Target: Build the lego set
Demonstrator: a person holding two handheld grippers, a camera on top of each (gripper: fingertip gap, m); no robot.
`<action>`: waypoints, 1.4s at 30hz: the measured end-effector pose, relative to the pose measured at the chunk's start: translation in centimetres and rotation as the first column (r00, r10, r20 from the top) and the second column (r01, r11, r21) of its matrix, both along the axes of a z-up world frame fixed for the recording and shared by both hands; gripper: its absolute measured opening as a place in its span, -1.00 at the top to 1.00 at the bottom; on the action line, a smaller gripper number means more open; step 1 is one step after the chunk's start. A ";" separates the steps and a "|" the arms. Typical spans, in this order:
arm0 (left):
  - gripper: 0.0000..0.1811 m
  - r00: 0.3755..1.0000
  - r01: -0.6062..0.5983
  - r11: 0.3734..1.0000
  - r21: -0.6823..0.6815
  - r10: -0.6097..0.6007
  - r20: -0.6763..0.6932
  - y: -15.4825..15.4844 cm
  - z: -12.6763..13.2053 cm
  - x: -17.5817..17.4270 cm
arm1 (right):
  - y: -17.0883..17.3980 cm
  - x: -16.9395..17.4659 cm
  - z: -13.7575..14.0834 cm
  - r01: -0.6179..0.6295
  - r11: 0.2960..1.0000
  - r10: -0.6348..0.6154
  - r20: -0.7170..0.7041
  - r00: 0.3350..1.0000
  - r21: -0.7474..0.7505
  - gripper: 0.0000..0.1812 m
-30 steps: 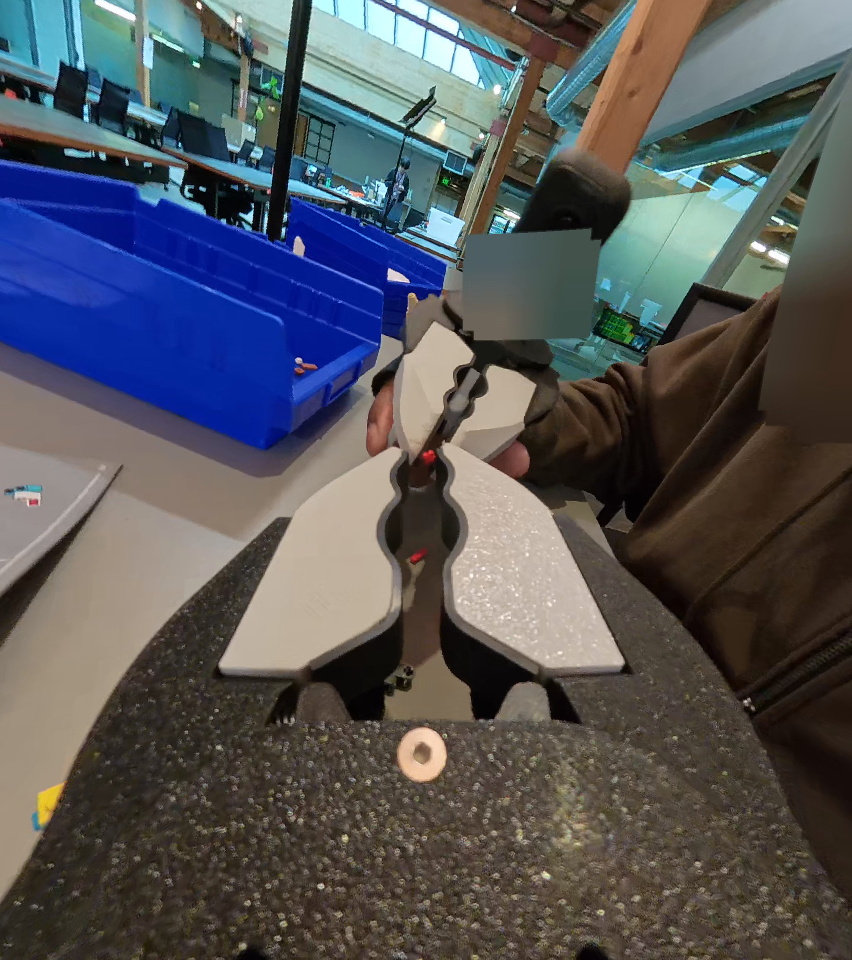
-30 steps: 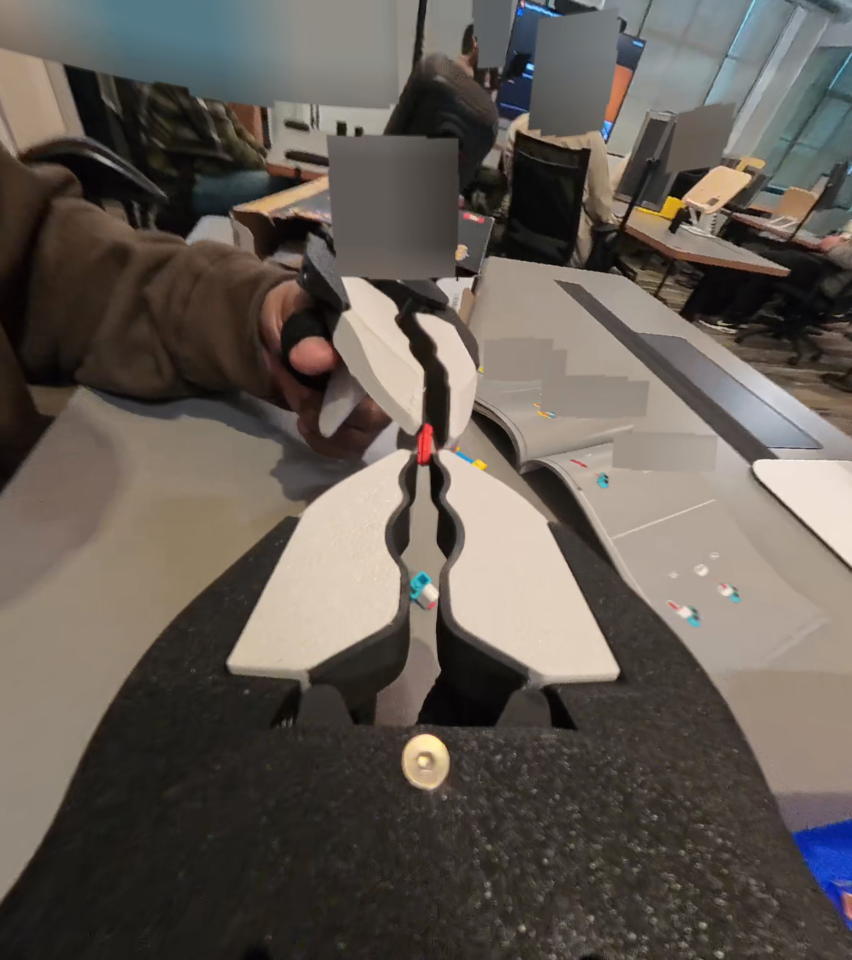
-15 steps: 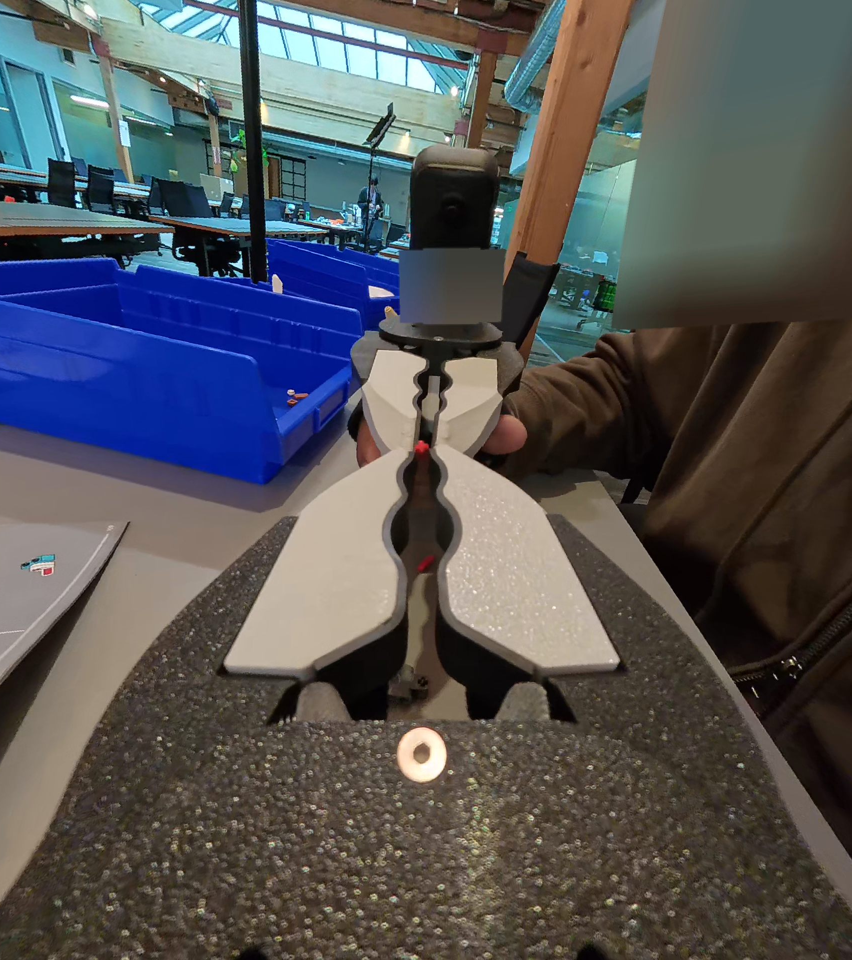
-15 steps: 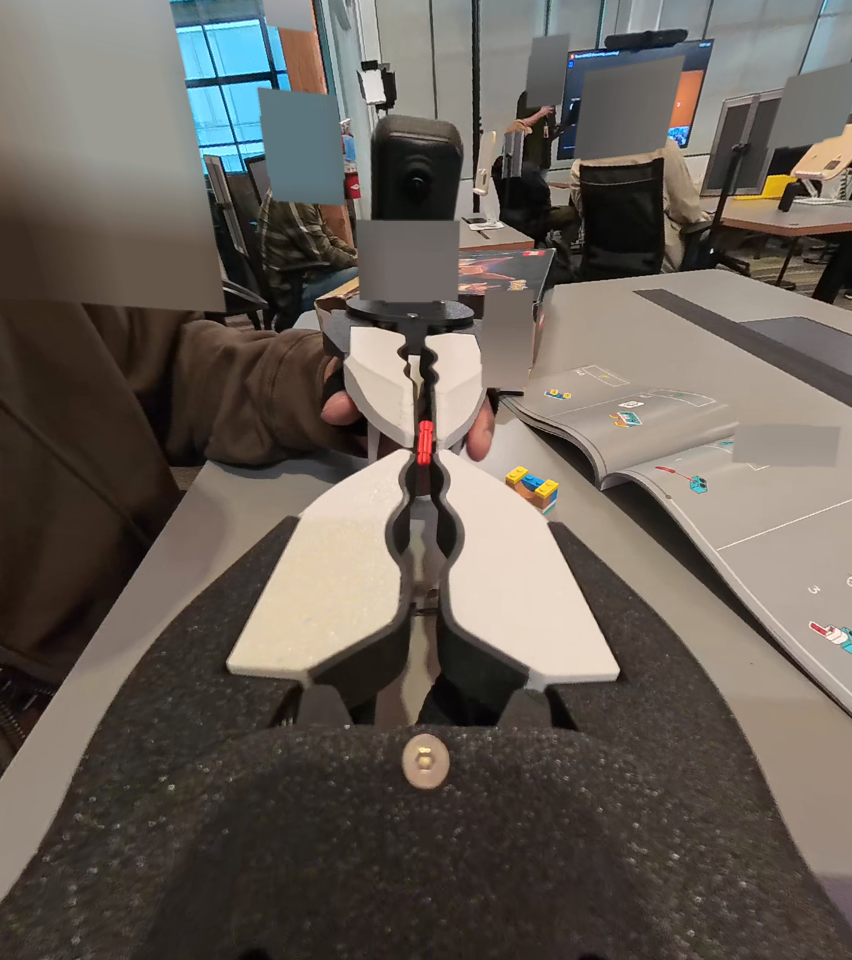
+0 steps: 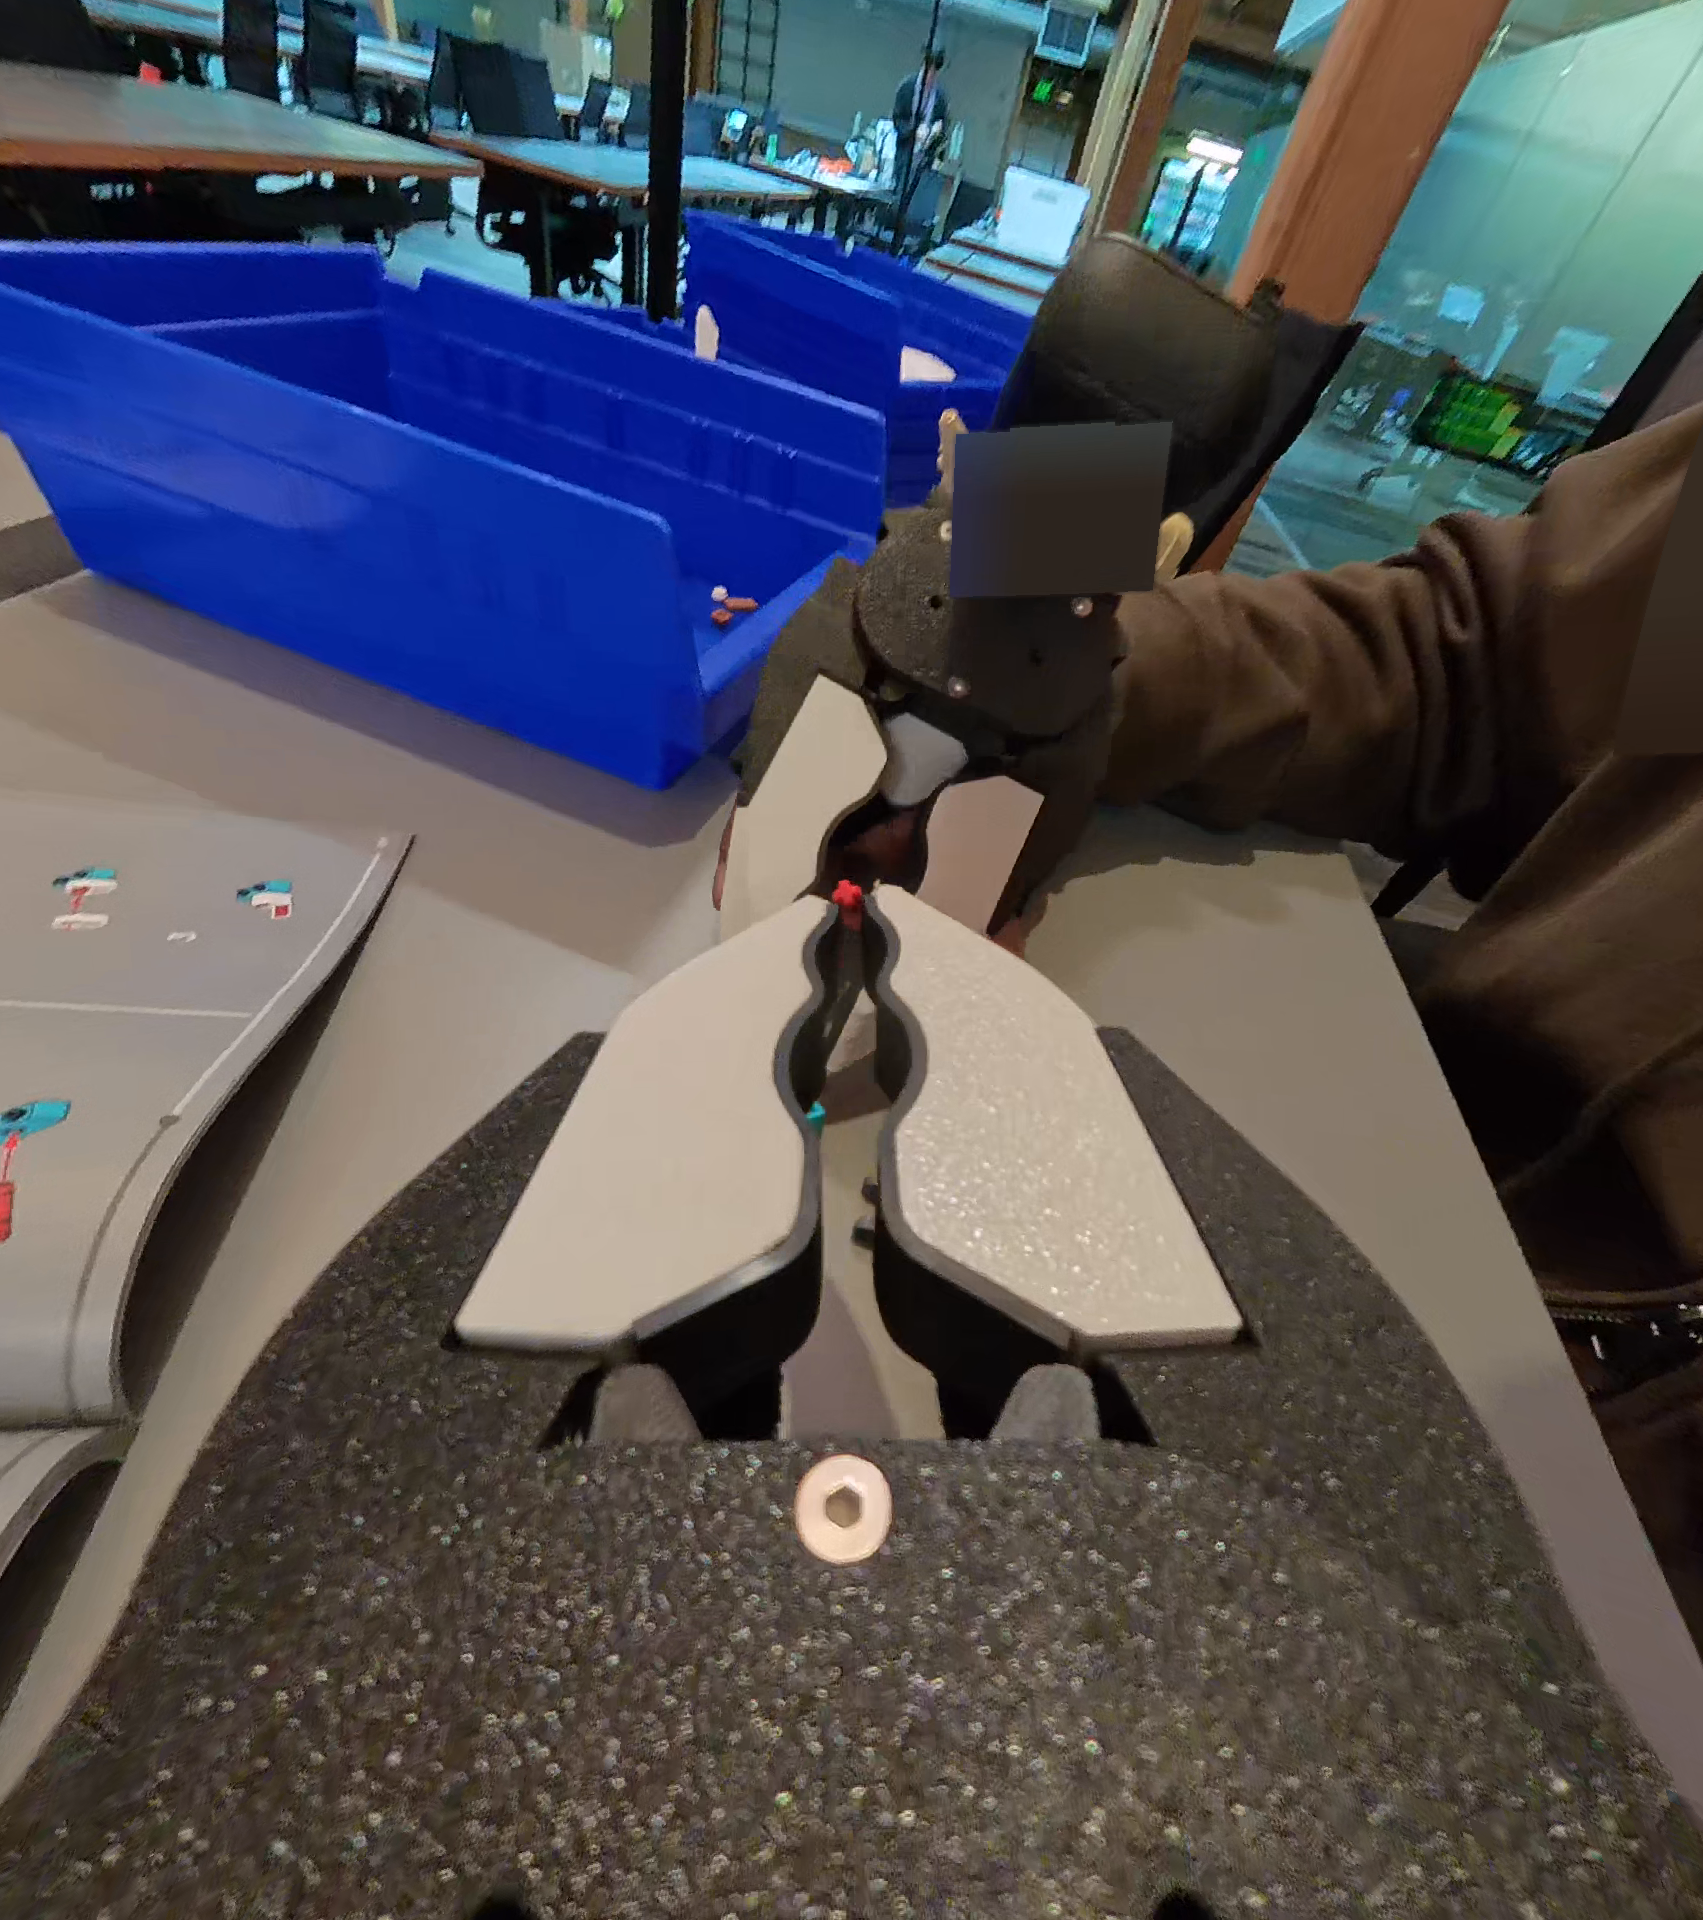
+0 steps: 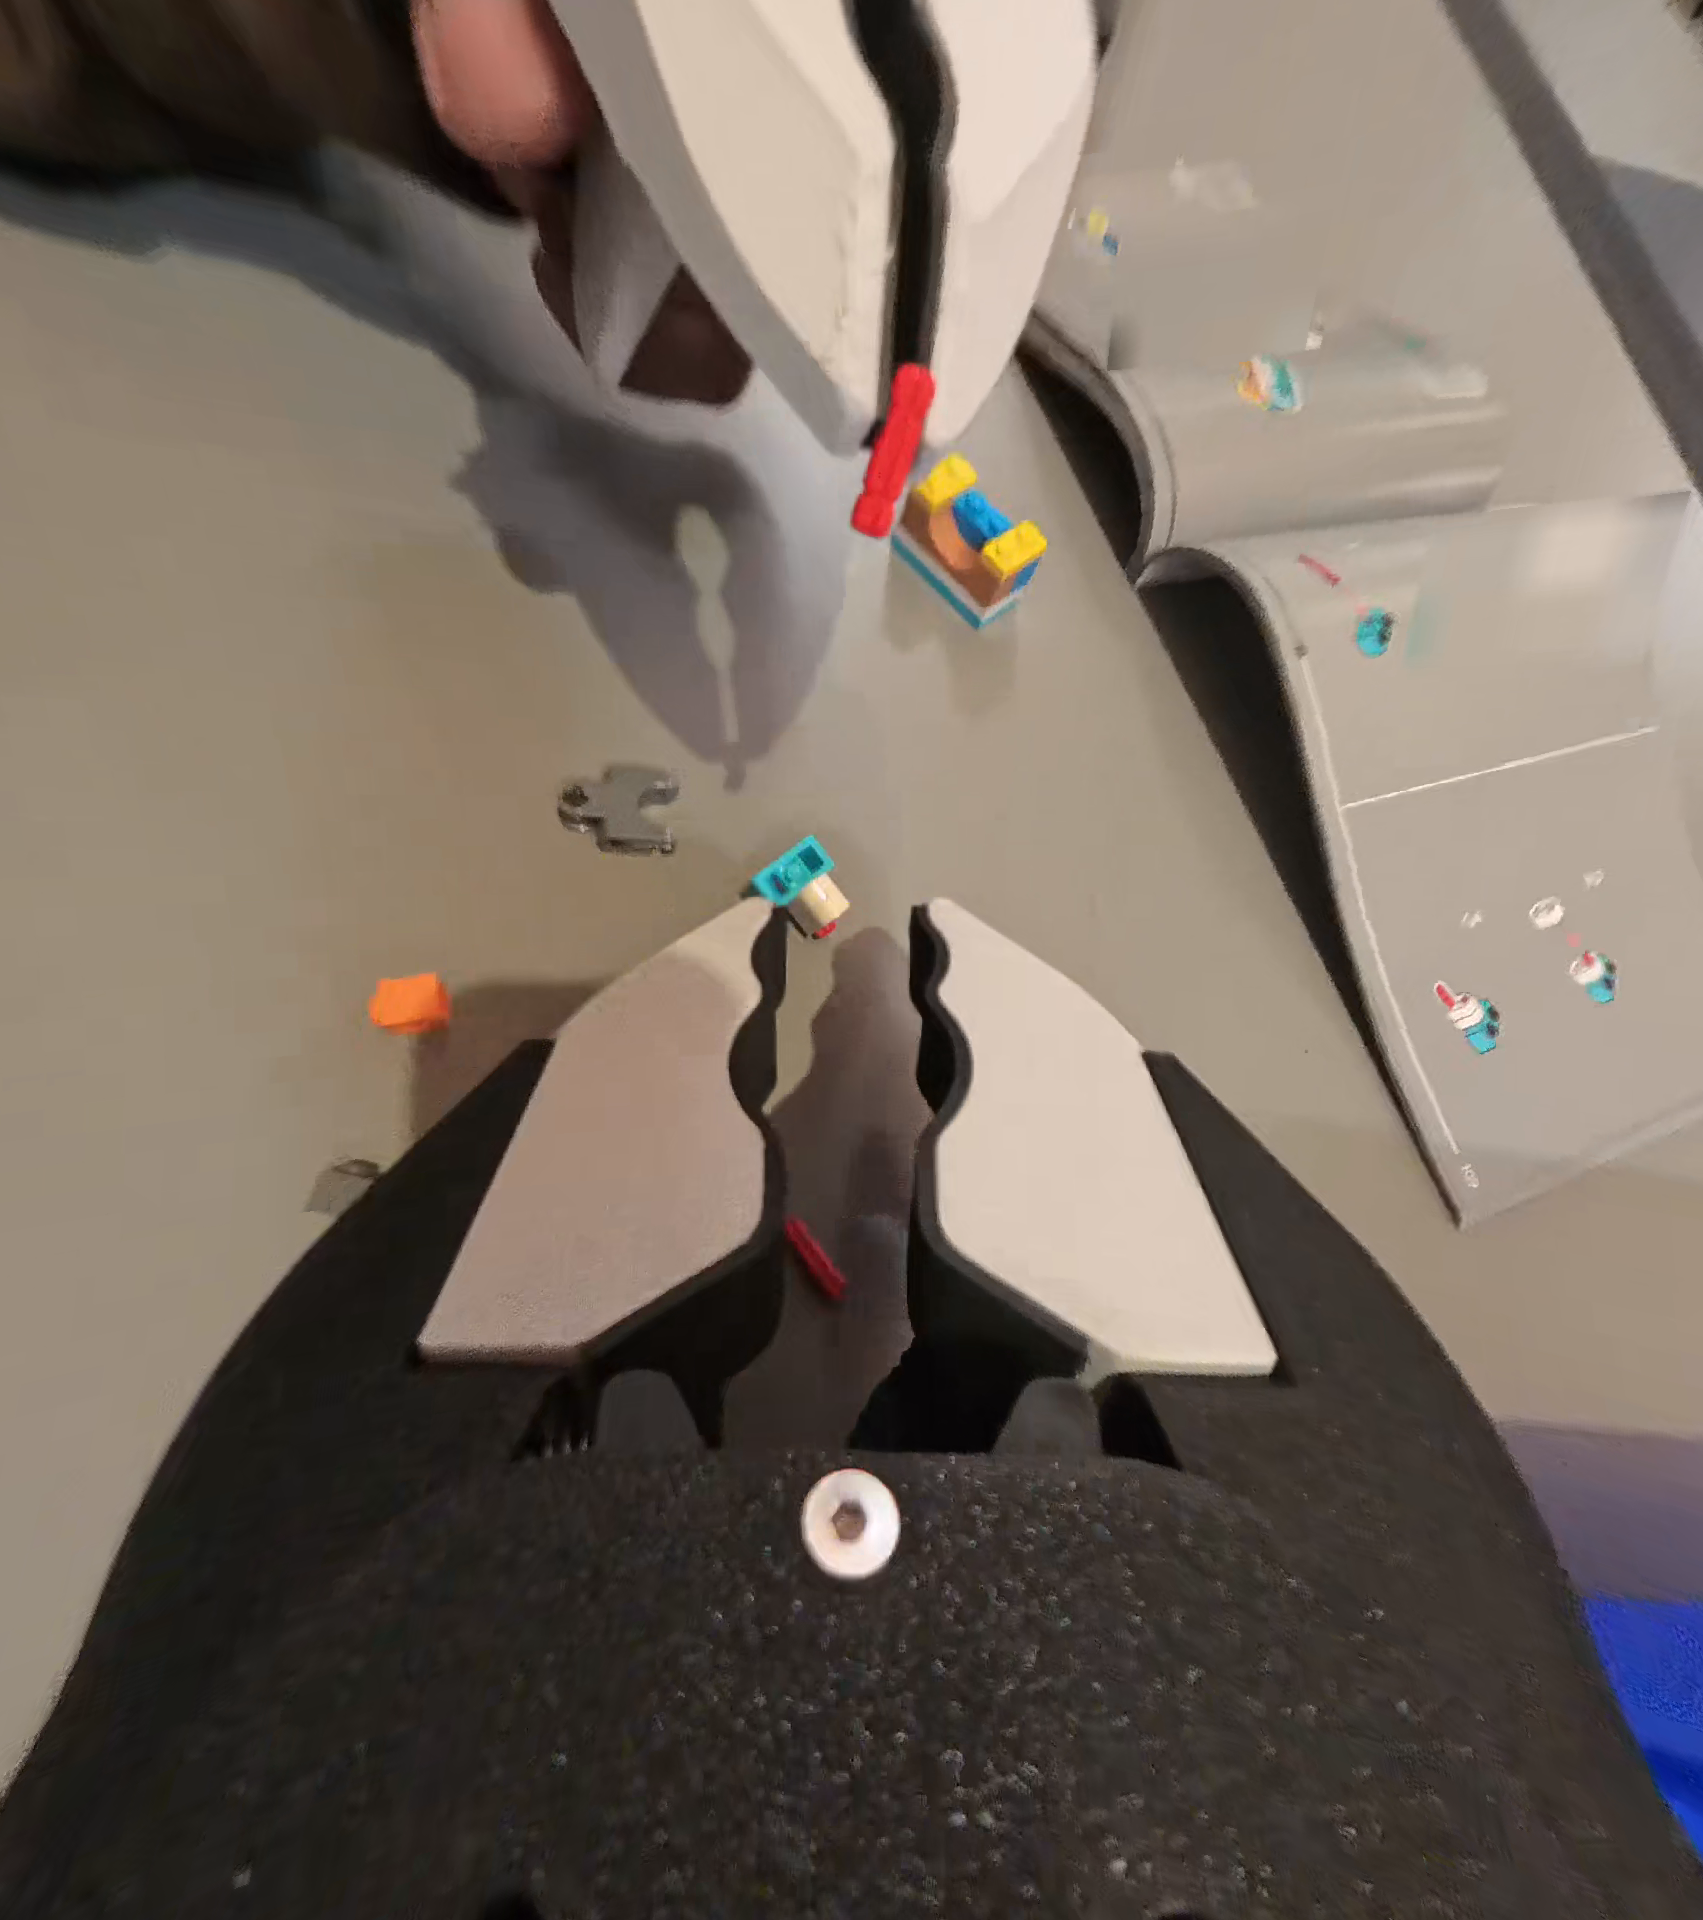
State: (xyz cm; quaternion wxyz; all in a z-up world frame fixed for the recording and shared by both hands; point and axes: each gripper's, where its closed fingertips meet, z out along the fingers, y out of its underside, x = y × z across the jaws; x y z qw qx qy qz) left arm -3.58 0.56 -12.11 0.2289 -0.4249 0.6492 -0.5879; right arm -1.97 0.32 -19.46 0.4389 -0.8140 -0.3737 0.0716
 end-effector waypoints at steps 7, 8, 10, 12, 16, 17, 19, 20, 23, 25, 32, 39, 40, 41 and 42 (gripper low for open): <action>0.96 0.986 -0.002 0.999 0.052 0.011 -0.168 0.2 -2.6 -0.2 | 0.4 -0.1 -1.3 -0.035 0.997 0.039 0.063 0.997 -0.074 0.77; 0.96 0.982 -0.010 0.998 0.062 0.022 -0.189 0.3 -3.0 -0.2 | 0.4 -0.1 -1.3 -0.045 0.995 0.050 0.055 0.997 -0.087 0.77; 0.96 0.973 -0.020 0.995 0.100 0.043 -0.228 0.5 -3.8 -0.2 | 0.5 -0.3 -1.4 -0.073 0.992 0.078 0.045 0.996 -0.107 0.80; 0.96 0.961 -0.022 0.989 0.147 0.062 -0.270 0.7 -4.7 -0.4 | 0.6 -0.4 -1.4 -0.093 0.991 0.099 0.058 0.993 -0.095 0.89; 0.96 0.938 -0.020 0.976 0.216 0.093 -0.333 0.9 -6.3 -0.5 | 0.7 -0.9 -0.8 -0.128 0.990 0.131 0.058 0.990 -0.065 1.00; 0.96 0.934 -0.019 0.973 0.231 0.100 -0.344 0.9 -6.6 -0.6 | 0.7 -1.1 -0.6 -0.130 0.989 0.134 0.050 0.990 -0.063 1.00; 0.96 0.930 -0.007 0.970 0.241 0.095 -0.355 0.8 -6.9 -0.7 | 0.6 -1.2 -0.4 -0.134 0.989 0.138 0.049 0.989 -0.069 1.00; 0.96 0.929 -0.005 0.971 0.240 0.093 -0.358 0.7 -7.0 -0.7 | 0.6 -1.1 -0.5 -0.131 0.989 0.135 0.058 0.989 -0.072 1.00; 0.97 0.929 -0.008 0.970 0.242 0.097 -0.358 0.9 -6.8 -0.7 | 0.4 -1.1 -0.5 -0.115 0.989 0.121 0.059 0.991 -0.090 0.95; 0.97 0.928 -0.013 0.969 0.247 0.103 -0.357 1.0 -6.8 -0.7 | 0.2 -1.6 -0.3 -0.119 0.988 0.122 0.024 0.992 -0.098 0.88; 0.97 0.929 -0.017 0.970 0.242 0.105 -0.354 1.3 -6.8 -0.8 | 0.5 -2.3 0.2 -0.079 0.992 0.082 0.027 0.996 -0.101 0.84; 0.97 0.931 -0.018 0.970 0.241 0.104 -0.350 1.2 -6.8 -0.7 | 0.0 -2.7 -0.6 -0.097 0.988 0.101 0.022 0.995 -0.120 0.87; 0.97 0.931 -0.017 0.971 0.240 0.103 -0.349 1.2 -6.8 -0.7 | 0.0 -2.7 -0.4 -0.097 0.988 0.097 -0.008 0.995 -0.116 0.87; 0.97 0.931 -0.016 0.971 0.240 0.102 -0.350 1.2 -6.8 -0.7 | 0.0 -2.7 -0.2 -0.095 0.989 0.091 -0.043 0.995 -0.109 0.87; 0.97 0.931 -0.015 0.971 0.240 0.101 -0.350 1.2 -6.8 -0.7 | 0.0 -2.7 0.1 -0.095 0.990 0.087 -0.079 0.993 -0.102 0.87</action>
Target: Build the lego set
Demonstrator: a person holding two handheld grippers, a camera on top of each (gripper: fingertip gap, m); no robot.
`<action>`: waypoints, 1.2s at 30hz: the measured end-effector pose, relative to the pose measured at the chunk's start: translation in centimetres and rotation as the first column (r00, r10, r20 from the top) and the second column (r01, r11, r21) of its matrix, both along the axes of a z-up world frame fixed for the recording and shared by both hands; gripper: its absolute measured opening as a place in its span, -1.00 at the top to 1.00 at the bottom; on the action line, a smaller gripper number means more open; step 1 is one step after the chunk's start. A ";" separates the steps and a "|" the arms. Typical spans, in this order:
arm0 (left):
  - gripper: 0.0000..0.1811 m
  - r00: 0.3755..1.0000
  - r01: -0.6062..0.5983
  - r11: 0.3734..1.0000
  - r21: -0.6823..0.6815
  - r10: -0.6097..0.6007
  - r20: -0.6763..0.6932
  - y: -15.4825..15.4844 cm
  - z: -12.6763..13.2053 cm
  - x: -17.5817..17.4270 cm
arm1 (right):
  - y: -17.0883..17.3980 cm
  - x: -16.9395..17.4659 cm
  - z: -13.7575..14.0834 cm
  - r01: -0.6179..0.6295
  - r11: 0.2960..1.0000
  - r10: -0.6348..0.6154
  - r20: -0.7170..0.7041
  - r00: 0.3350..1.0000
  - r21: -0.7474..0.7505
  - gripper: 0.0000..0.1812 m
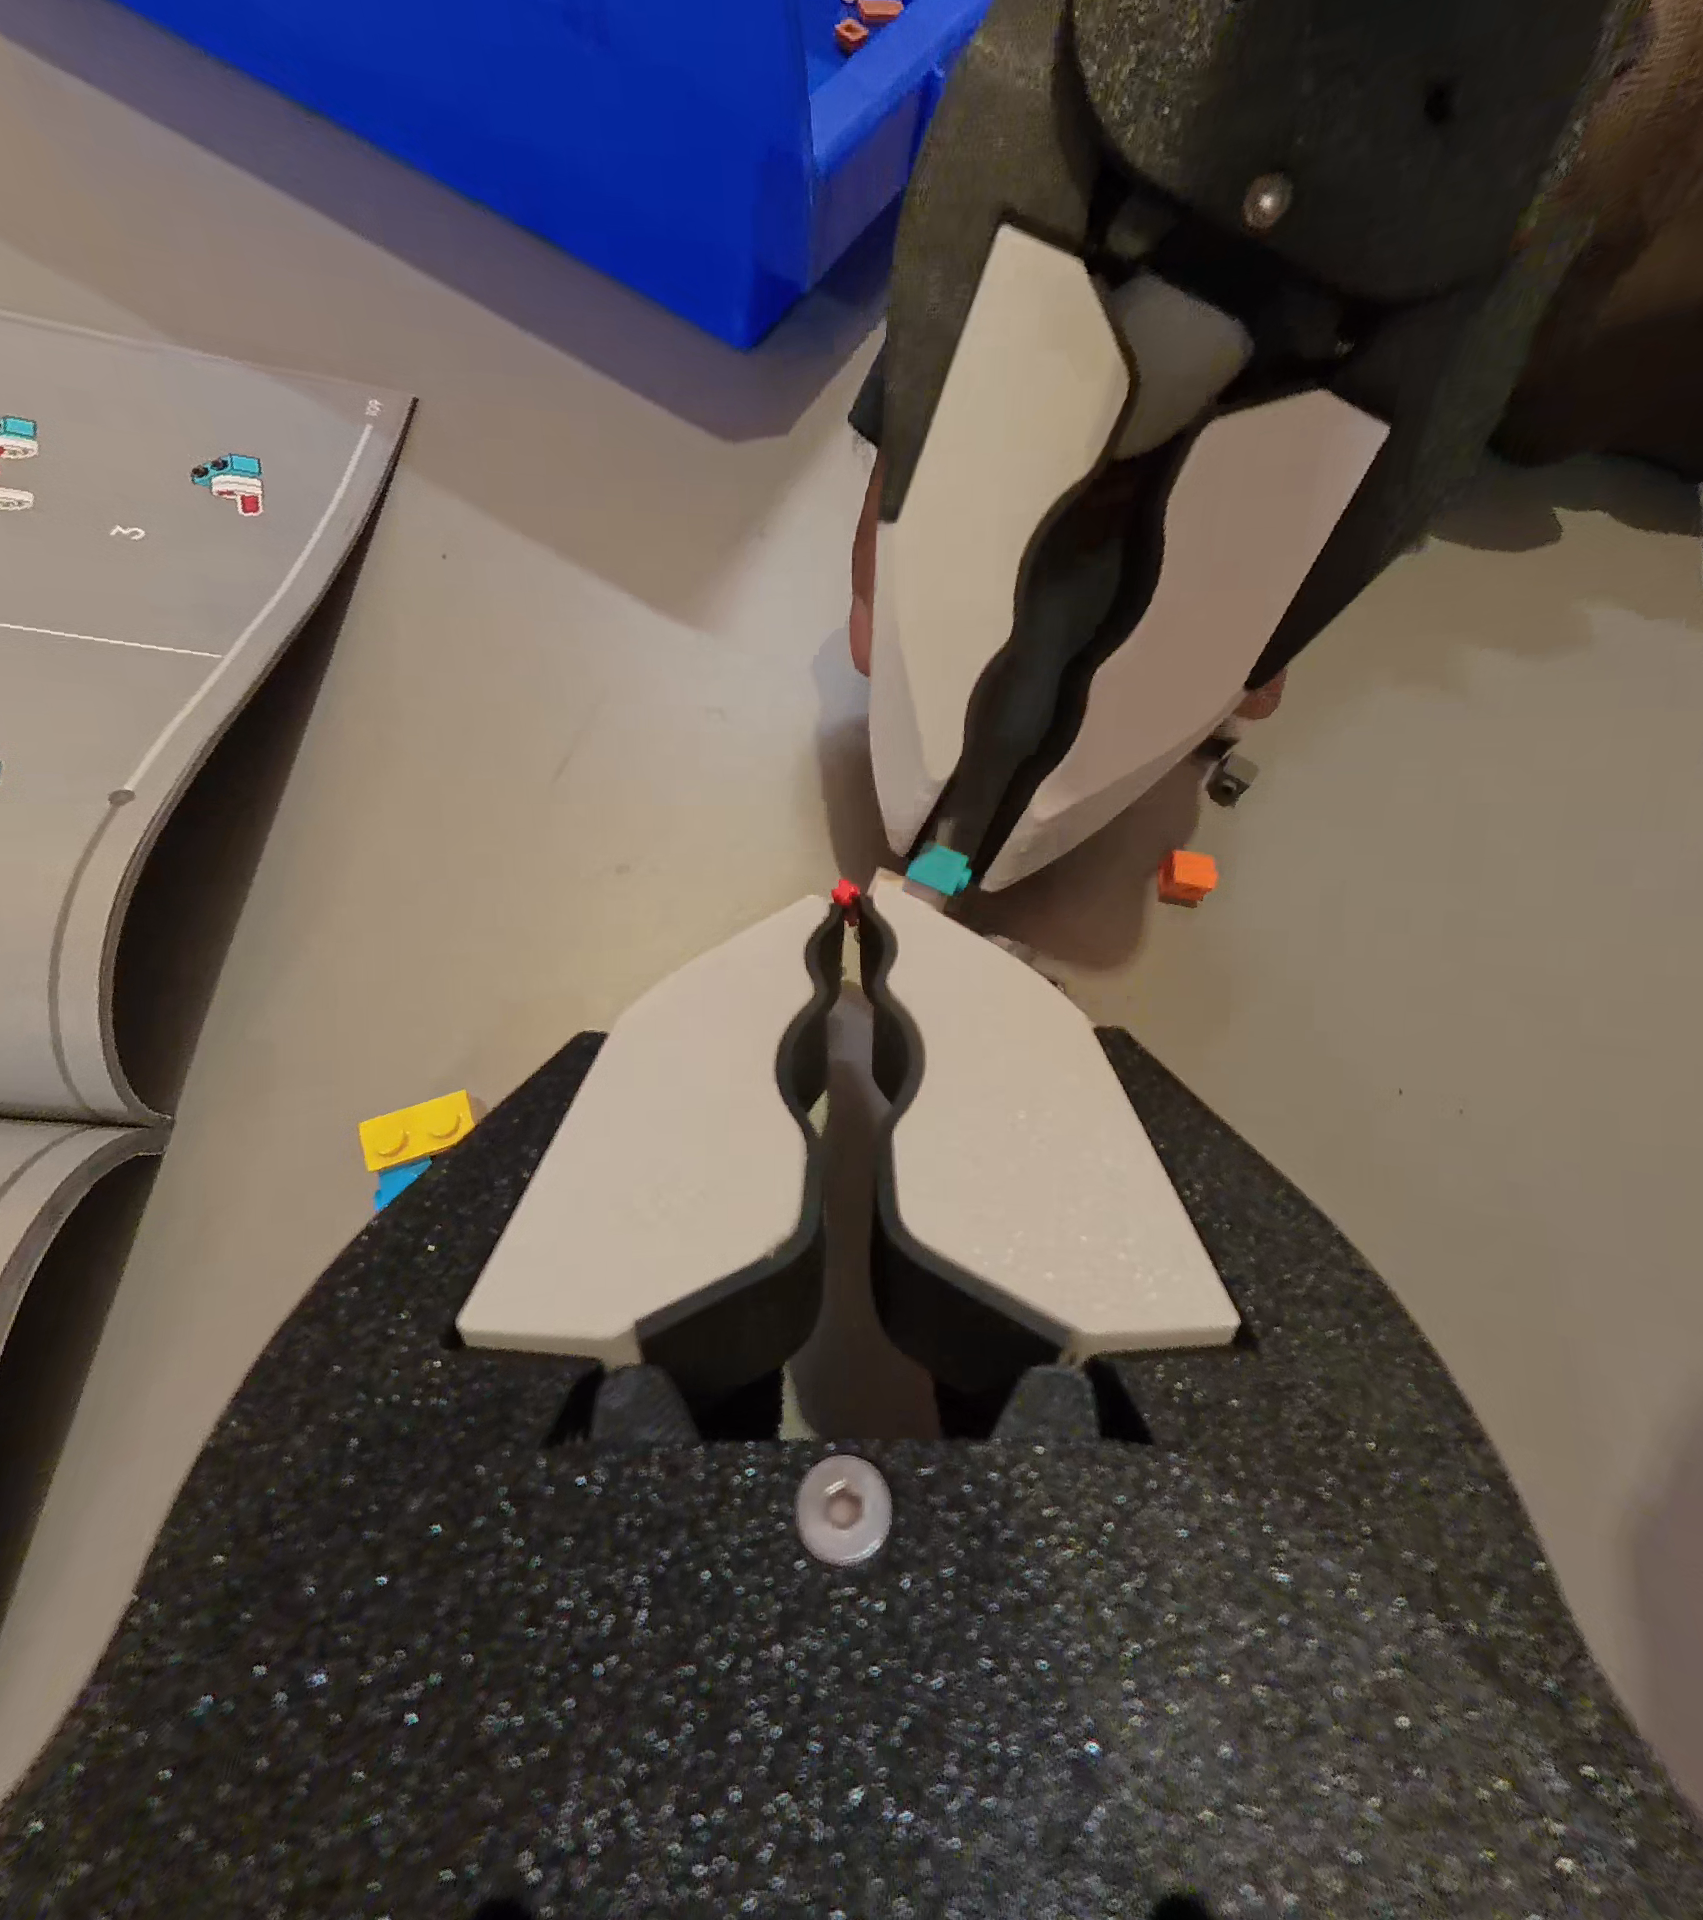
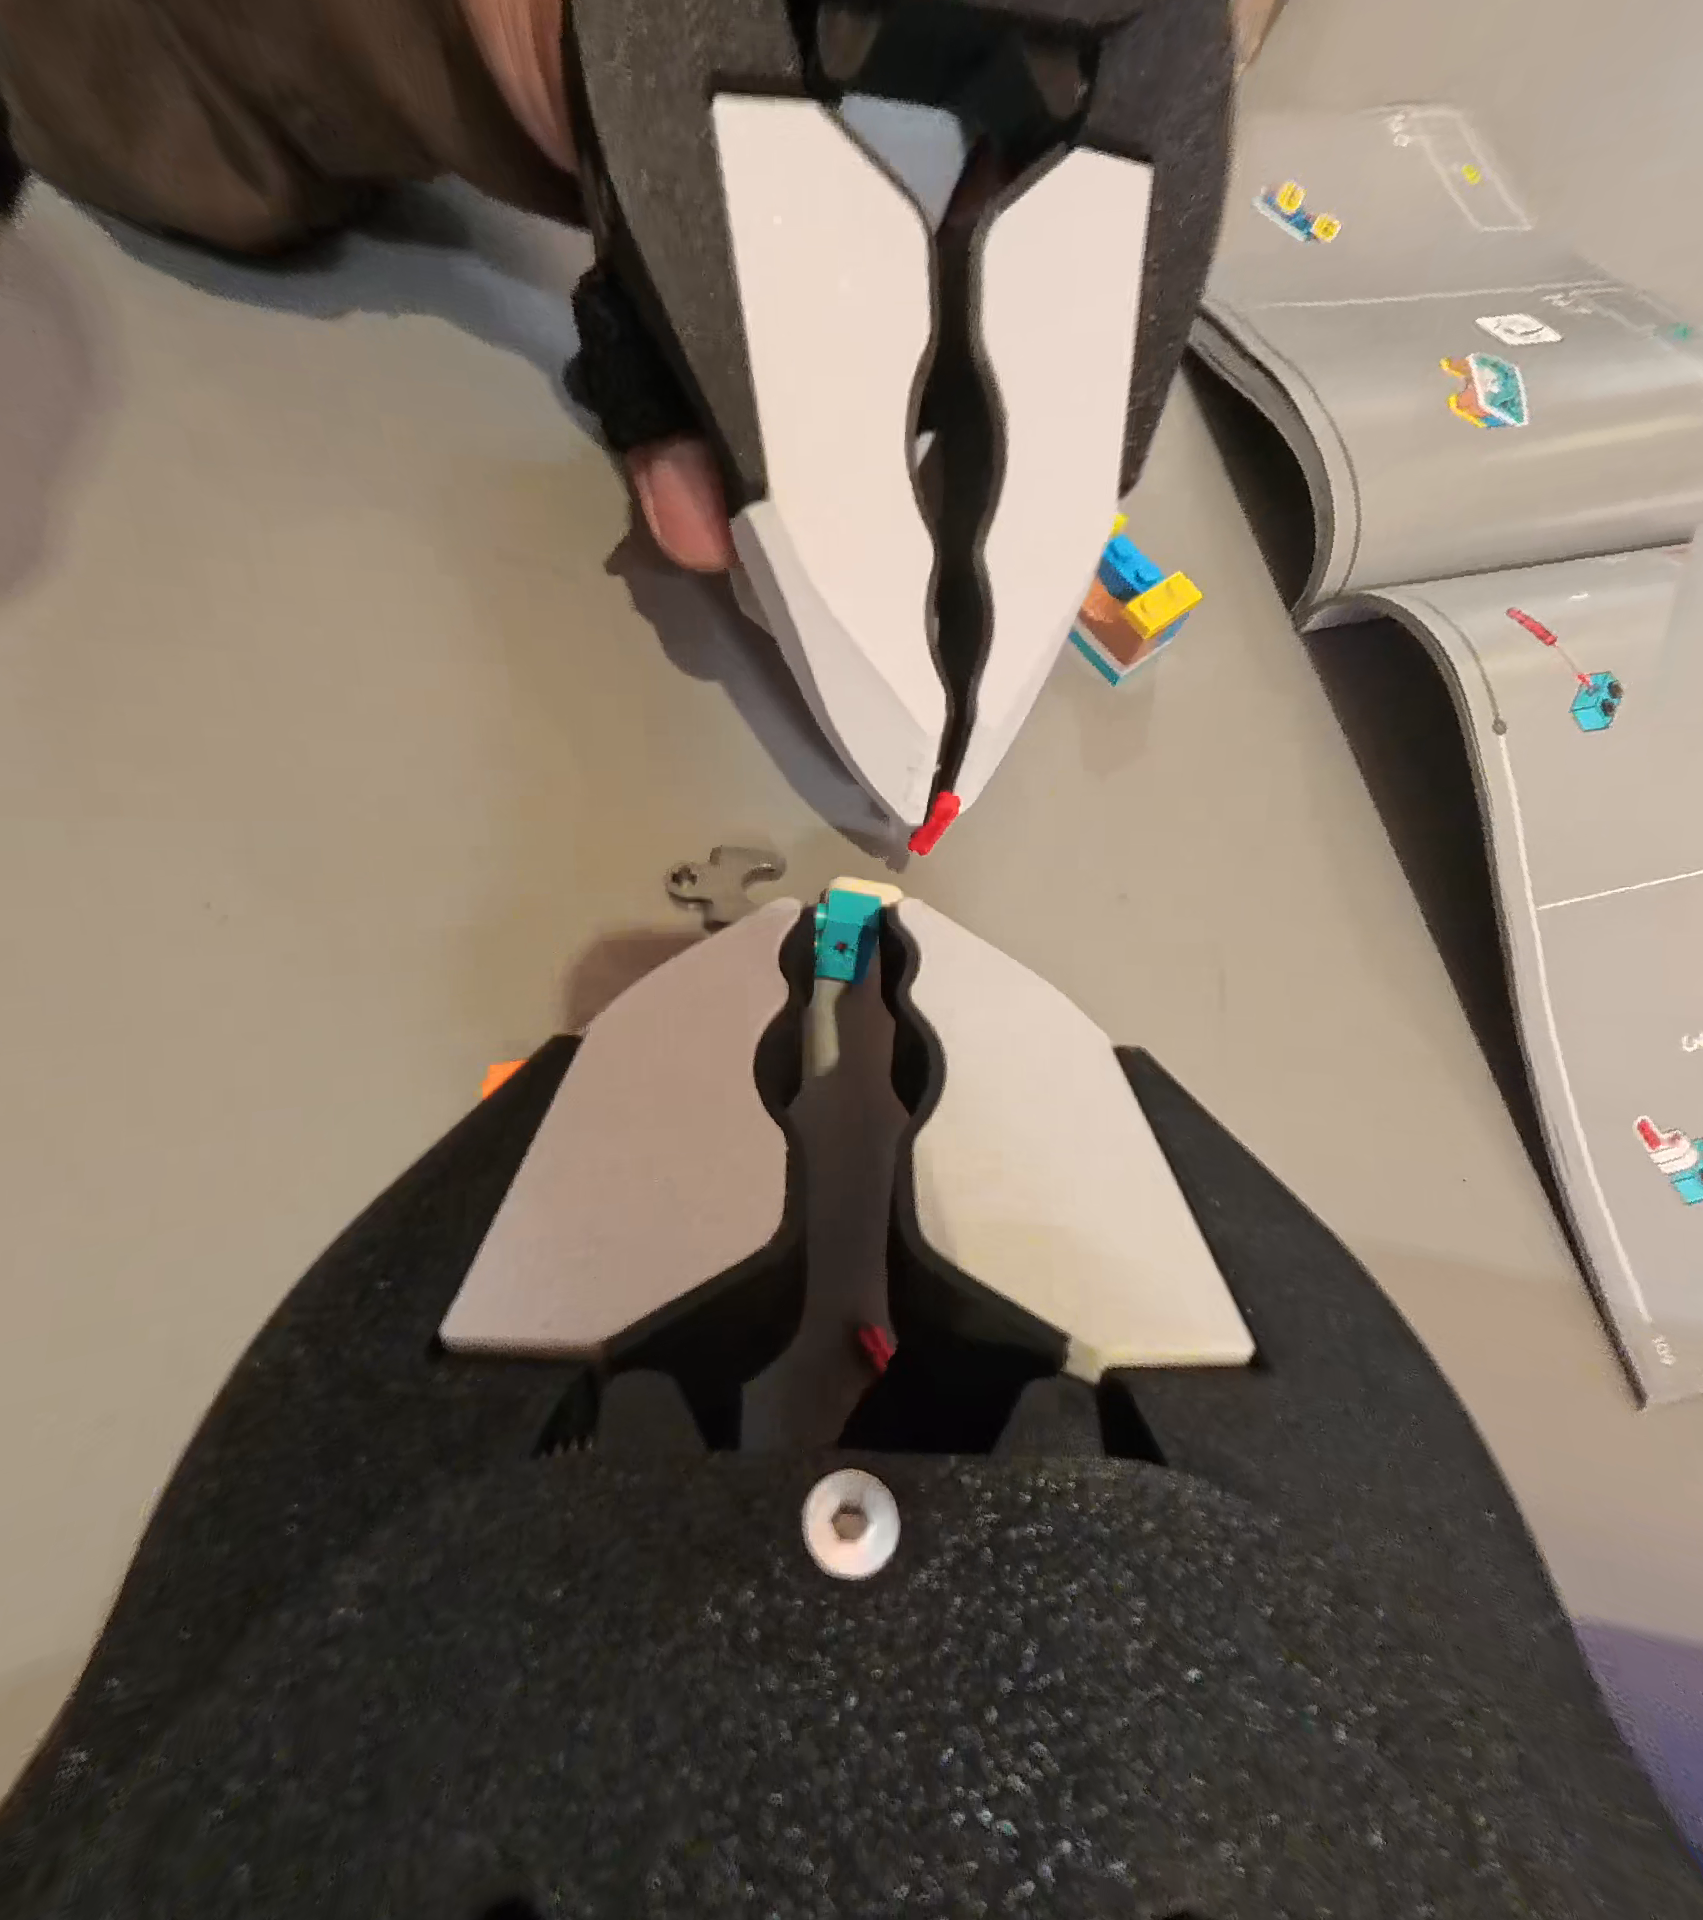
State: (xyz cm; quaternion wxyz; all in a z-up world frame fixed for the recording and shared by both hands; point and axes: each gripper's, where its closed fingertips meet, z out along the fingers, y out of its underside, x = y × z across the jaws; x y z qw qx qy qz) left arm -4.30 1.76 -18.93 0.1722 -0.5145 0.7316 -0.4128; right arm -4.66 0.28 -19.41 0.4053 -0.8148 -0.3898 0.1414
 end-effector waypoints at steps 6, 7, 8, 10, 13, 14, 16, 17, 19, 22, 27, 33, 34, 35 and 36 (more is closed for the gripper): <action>0.97 1.000 0.011 1.000 0.013 -0.011 -0.028 0.1 -0.6 -0.2 | -0.1 0.7 1.2 0.037 0.999 -0.036 -0.144 0.989 0.004 0.87; 0.97 0.999 0.018 0.999 0.034 -0.016 -0.043 0.1 -1.0 -0.3 | -0.2 0.7 1.3 0.036 0.999 -0.035 -0.154 0.987 0.002 0.87; 0.97 0.998 0.021 0.998 0.059 -0.018 -0.054 0.1 -1.4 -0.4 | -0.2 0.7 1.3 0.036 0.999 -0.035 -0.157 0.987 0.001 0.87; 0.97 0.997 0.033 0.993 0.114 -0.026 -0.067 0.1 -1.9 -0.4 | -0.2 0.7 1.2 0.037 0.999 -0.036 -0.149 0.988 0.003 0.87; 0.97 0.997 0.046 0.990 0.131 -0.038 -0.063 -0.1 -1.9 -0.5 | -0.3 0.6 1.1 0.031 1.000 -0.030 -0.136 0.990 0.005 0.87; 0.97 0.997 0.047 0.990 0.130 -0.039 -0.062 -0.1 -1.9 -0.5 | -0.3 0.5 1.1 0.030 1.000 -0.030 -0.139 0.990 0.004 0.87; 0.97 0.997 0.047 0.991 0.123 -0.039 -0.062 -0.1 -1.9 -0.4 | -0.4 0.5 1.1 0.030 1.000 -0.030 -0.147 0.989 -0.002 0.87; 0.97 0.998 0.046 0.991 0.125 -0.039 -0.056 0.0 -1.8 -0.4 | -0.4 0.5 1.2 0.029 1.000 -0.029 -0.153 0.988 -0.003 0.87; 0.97 0.999 0.043 0.995 0.095 -0.042 -0.010 -0.2 -1.1 -0.1 | -0.4 0.3 1.7 0.022 1.000 -0.024 -0.204 0.979 -0.010 0.87; 0.97 0.995 0.046 0.999 0.014 -0.047 0.084 -0.3 0.9 0.3 | -0.5 0.1 3.4 0.019 1.000 -0.026 -0.366 0.930 -0.023 0.87; 0.97 0.984 0.077 0.987 -0.141 -0.053 0.169 -1.2 3.1 0.4 | -0.6 0.3 7.0 0.017 0.999 0.005 -0.611 0.792 0.030 0.87; 0.97 0.980 0.081 0.958 -0.273 -0.026 0.197 -1.5 4.1 0.6 | 0.2 0.9 6.3 0.085 0.995 -0.045 -0.565 0.824 0.044 0.87; 0.97 0.982 0.071 0.957 -0.281 -0.018 0.188 -1.4 3.9 0.6 | 0.2 1.0 6.0 0.092 0.995 -0.054 -0.543 0.838 0.042 0.87; 0.97 0.984 0.063 0.957 -0.283 -0.012 0.179 -1.3 3.7 0.7 | 0.3 1.1 5.7 0.096 0.994 -0.060 -0.517 0.854 0.042 0.87; 0.98 0.985 0.054 0.959 -0.278 -0.006 0.171 -1.1 3.4 0.8 | 0.3 1.2 5.3 0.101 0.994 -0.068 -0.491 0.869 0.041 0.87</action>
